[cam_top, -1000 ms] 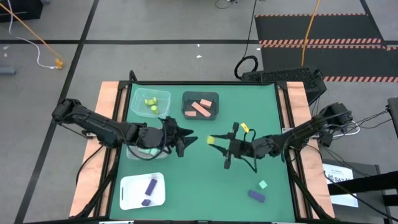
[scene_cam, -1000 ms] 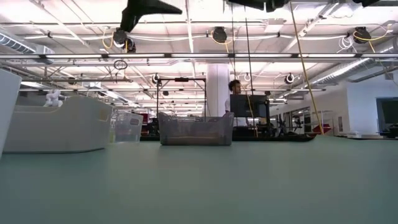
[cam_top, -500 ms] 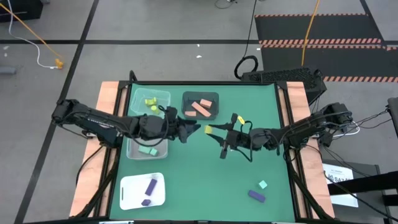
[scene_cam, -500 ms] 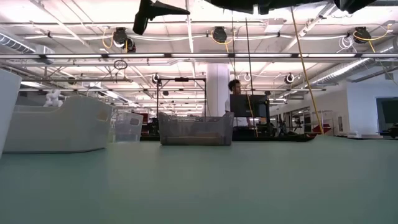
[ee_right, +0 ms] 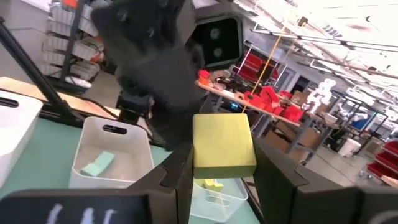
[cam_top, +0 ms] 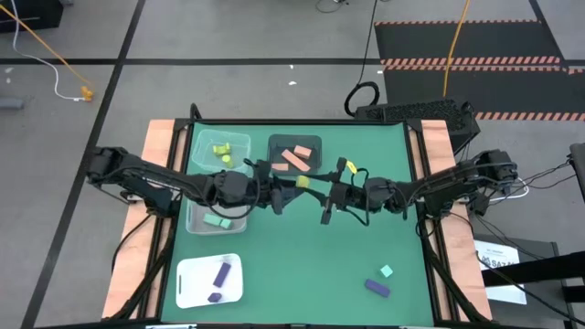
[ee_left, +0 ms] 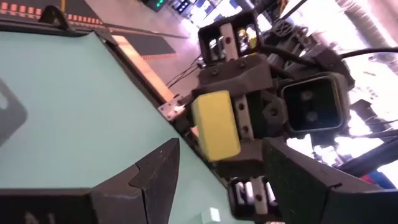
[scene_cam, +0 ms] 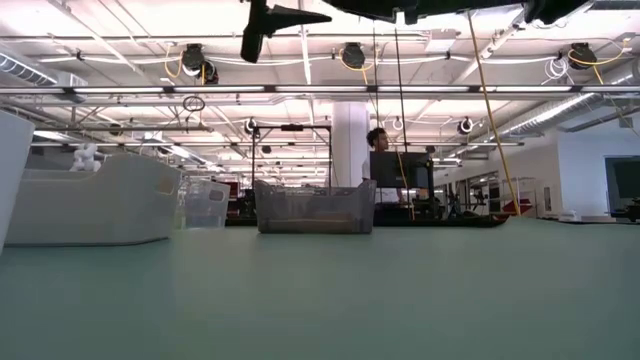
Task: Sort & place blocks by color
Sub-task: Put the green block into the transparent bin
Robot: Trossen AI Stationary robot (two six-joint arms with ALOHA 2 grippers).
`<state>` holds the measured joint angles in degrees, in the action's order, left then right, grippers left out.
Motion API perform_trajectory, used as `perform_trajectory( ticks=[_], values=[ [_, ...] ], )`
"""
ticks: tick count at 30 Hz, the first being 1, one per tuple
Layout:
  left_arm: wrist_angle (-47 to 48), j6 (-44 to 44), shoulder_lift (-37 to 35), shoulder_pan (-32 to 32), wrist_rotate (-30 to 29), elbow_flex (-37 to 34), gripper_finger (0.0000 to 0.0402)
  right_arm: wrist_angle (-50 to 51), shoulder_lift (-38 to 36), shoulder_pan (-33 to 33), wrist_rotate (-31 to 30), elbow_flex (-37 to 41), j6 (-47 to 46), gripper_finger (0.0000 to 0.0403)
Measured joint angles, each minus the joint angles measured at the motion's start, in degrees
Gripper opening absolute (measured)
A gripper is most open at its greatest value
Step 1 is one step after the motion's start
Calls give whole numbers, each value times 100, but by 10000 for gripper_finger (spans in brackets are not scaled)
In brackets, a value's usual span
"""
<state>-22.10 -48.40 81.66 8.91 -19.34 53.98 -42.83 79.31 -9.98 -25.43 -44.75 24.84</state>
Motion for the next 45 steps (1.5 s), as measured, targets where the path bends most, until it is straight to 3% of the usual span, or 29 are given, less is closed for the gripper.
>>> perform_trajectory(
  ticks=[7,15,20,28,33,39,45],
  values=[
    [-192,-40,87,-55,-4,0,208,196,0,6,20,0,-11,114],
    [-165,63,88,-140,-51,0,62,296,-8,0,5,-9,100,115],
    [-86,227,88,-138,-19,-2,58,278,-2,-3,2,-9,-118,173],
    [-304,386,88,-127,-15,0,58,563,-4,-64,-6,-9,-1729,242],
    [-729,1002,88,-66,112,-2,58,1463,-4,-115,0,-9,-2775,249],
    [-1429,2089,86,69,410,-2,58,2932,-4,-270,35,-9,-4867,251],
    [-2192,3391,86,250,786,-2,58,3787,-4,-462,1196,243,-6381,251]
  ],
)
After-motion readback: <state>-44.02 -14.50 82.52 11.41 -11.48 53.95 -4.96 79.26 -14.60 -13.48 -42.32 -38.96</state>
